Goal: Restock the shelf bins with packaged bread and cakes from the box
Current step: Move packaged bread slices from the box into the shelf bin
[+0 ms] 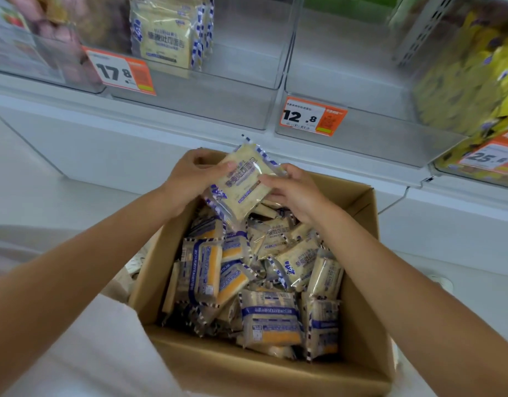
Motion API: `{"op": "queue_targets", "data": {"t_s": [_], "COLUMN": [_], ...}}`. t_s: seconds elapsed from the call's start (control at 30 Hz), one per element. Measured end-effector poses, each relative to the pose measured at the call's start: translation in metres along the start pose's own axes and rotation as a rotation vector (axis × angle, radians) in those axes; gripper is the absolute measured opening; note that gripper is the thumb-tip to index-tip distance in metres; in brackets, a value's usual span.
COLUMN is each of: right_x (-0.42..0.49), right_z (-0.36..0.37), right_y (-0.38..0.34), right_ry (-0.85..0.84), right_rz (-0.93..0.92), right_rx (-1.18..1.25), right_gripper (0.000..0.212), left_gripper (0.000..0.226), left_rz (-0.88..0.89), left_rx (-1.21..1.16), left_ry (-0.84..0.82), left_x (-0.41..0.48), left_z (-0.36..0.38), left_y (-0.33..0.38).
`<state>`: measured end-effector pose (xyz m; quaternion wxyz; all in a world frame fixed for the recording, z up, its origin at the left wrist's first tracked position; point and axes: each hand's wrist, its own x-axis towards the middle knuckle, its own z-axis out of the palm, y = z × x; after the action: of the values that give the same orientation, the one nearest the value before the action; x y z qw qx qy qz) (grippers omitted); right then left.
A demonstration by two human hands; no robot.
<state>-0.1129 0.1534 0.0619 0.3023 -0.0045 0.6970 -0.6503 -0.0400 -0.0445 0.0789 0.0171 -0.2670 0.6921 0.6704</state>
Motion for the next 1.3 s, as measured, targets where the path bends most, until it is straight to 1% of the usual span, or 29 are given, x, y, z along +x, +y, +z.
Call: {"op": "queue_targets", "data": {"t_s": [0.03, 0.07, 0.1, 0.17, 0.23, 0.27, 0.3, 0.4, 0.43, 0.5, 0.57, 0.63, 0.7, 0.73, 0.8, 0.83, 0.9, 0.93, 0.97, 1.03, 1.1, 1.17, 1.23, 1.27, 1.3], "right_x": [-0.002, -0.005, -0.008, -0.014, -0.020, -0.023, -0.025, -0.025, -0.023, -0.017, -0.010, 0.000, 0.008, 0.011, 0.012, 0.012, 0.007, 0.003, -0.001, -0.006, -0.006, -0.002, 0.000, 0.001, 0.000], "right_z": [-0.003, -0.004, -0.004, -0.004, -0.013, -0.022, -0.034, -0.078, -0.089, -0.099, -0.094, -0.088, -0.084, -0.084, -0.087, -0.091, -0.095, -0.094, -0.091, -0.074, -0.048, -0.018, 0.007, 0.016, 0.025], "right_y": [0.002, 0.004, 0.007, 0.011, 0.016, 0.018, 0.021, 0.040, 0.051, 0.074, 0.093, 0.109, 0.116, 0.117, 0.116, 0.113, 0.092, 0.078, 0.061, 0.031, 0.007, -0.011, -0.027, -0.037, -0.048], "right_ry": [0.002, -0.003, -0.002, -0.025, -0.118, -0.157, -0.168, -0.079, -0.099, -0.195, -0.275, -0.290, -0.287, -0.291, -0.303, -0.313, -0.310, -0.295, -0.278, -0.252, -0.218, -0.172, -0.165, -0.184, -0.214], "right_rz": [0.028, 0.046, 0.057, 0.094, 0.145, 0.147, 0.128, 0.056, 0.065, 0.110, 0.153, 0.123, 0.029, 0.002, -0.007, 0.008, 0.029, 0.010, -0.037, -0.151, -0.246, -0.368, -0.461, -0.469, -0.437], "right_rx": [0.120, 0.184, 0.218, 0.274, 0.270, 0.185, 0.034, -0.606, -0.746, -0.932, -1.068, -1.260, -1.485, -1.548, -1.546, -1.469, -1.178, -1.038, -0.933, -0.823, -0.818, -0.891, -0.957, -0.976, -0.978], "right_gripper": [0.034, 0.038, 0.043, 0.045, 0.041, 0.040, 0.038, 0.028, 0.028, 0.034, 0.044, 0.050, 0.043, 0.036, 0.023, 0.020, 0.017, 0.016, 0.016, 0.013, 0.017, 0.020, 0.030, 0.040, 0.053], "left_gripper": [0.050, 0.047, 0.043, 0.044, 0.049, 0.046, 0.042, 0.034, 0.034, 0.033, 0.033, 0.033, 0.033, 0.034, 0.034, 0.034, 0.034, 0.034, 0.033, 0.035, 0.039, 0.031, 0.023, 0.023, 0.024], "left_rz": [-0.105, -0.194, -0.251, -0.302, -0.303, -0.296, -0.290, -0.277, -0.279, -0.299, -0.324, -0.337, -0.349, -0.352, -0.345, -0.330, -0.290, -0.271, -0.251, -0.228, -0.185, -0.087, -0.017, 0.001, 0.021], "left_rx": [-0.054, -0.143, -0.251, -0.412, -0.437, -0.419, -0.404, -0.359, -0.342, -0.298, -0.256, -0.227, -0.213, -0.206, -0.177, -0.156, -0.125, -0.114, -0.109, -0.098, -0.037, 0.072, 0.093, 0.080, 0.084], "left_ry": [-0.101, -0.187, -0.237, -0.293, -0.362, -0.380, -0.375, -0.332, -0.321, -0.291, -0.279, -0.267, -0.252, -0.249, -0.246, -0.246, -0.238, -0.232, -0.235, -0.286, -0.379, -0.422, -0.359, -0.322, -0.298], "left_x": [-0.002, -0.004, -0.007, -0.012, -0.015, -0.016, -0.015, -0.008, -0.006, -0.004, -0.003, -0.001, 0.001, 0.002, 0.003, 0.003, 0.003, 0.003, 0.003, -0.001, -0.007, -0.015, -0.015, -0.014, -0.014], "left_z": [0.001, 0.002, 0.004, 0.010, 0.016, 0.017, 0.017, 0.013, 0.012, 0.013, 0.013, 0.012, 0.010, 0.008, 0.006, 0.006, 0.006, 0.007, 0.007, 0.008, 0.013, 0.017, 0.011, 0.005, -0.004], "left_y": [-0.001, -0.003, -0.006, -0.014, -0.022, -0.023, -0.024, -0.030, -0.033, -0.040, -0.048, -0.054, -0.059, -0.061, -0.064, -0.065, -0.065, -0.064, -0.062, -0.056, -0.047, -0.035, -0.027, -0.022, -0.015]}}
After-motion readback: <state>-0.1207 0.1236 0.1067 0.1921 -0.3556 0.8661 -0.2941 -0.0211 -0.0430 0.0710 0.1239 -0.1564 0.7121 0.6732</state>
